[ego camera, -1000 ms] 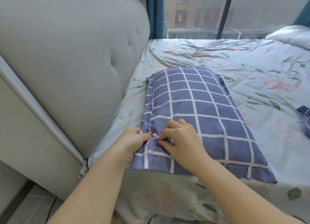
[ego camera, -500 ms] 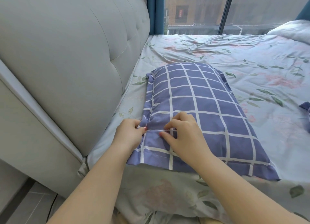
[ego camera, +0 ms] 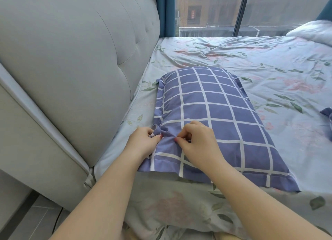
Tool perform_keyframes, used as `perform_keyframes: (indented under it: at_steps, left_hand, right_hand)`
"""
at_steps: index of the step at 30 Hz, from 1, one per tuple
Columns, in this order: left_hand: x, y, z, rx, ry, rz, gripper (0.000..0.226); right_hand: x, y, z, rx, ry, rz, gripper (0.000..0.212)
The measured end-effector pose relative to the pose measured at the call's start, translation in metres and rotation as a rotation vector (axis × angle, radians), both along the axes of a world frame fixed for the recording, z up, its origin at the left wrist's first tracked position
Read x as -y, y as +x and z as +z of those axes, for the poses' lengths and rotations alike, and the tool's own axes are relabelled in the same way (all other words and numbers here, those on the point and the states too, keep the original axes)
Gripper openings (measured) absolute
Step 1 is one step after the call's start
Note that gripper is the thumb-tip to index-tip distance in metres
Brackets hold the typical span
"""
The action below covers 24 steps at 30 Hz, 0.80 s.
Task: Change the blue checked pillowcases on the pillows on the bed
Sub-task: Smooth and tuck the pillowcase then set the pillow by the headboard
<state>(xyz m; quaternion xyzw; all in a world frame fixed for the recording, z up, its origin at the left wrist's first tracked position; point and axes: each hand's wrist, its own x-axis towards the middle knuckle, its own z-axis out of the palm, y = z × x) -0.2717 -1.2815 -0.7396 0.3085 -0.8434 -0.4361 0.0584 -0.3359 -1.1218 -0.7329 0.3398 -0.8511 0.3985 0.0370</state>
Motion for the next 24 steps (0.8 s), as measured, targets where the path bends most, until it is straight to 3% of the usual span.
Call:
perform_keyframes:
  at_steps: [3,8,12,16,20,24]
  left_hand:
    - [-0.002,0.001,0.000,0.096,0.037,0.018,0.044]
    - [-0.004,0.005,0.007,0.054,0.315,0.031,0.029]
    - [0.002,0.008,0.004,0.028,0.258,0.021,0.019]
    - [0.005,0.006,0.002,0.012,0.259,0.043,0.012]
    - [0.005,0.003,-0.003,0.015,0.213,0.054,0.025]
    - [0.002,0.001,-0.004,0.025,0.191,0.056,0.031]
  right_hand:
    - [0.000,-0.004,0.001,0.009,0.029,-0.024,0.021]
    - [0.004,-0.011,0.001,0.007,0.055,-0.074,0.013]
    - [0.002,-0.009,0.006,0.066,0.179,0.103,0.012]
    - [-0.004,-0.017,0.004,-0.050,0.053,-0.027,0.010]
    - [-0.005,-0.022,0.001,-0.165,0.315,-0.013,0.021]
    - [-0.002,-0.024,0.001,-0.181,0.255,-0.010,0.019]
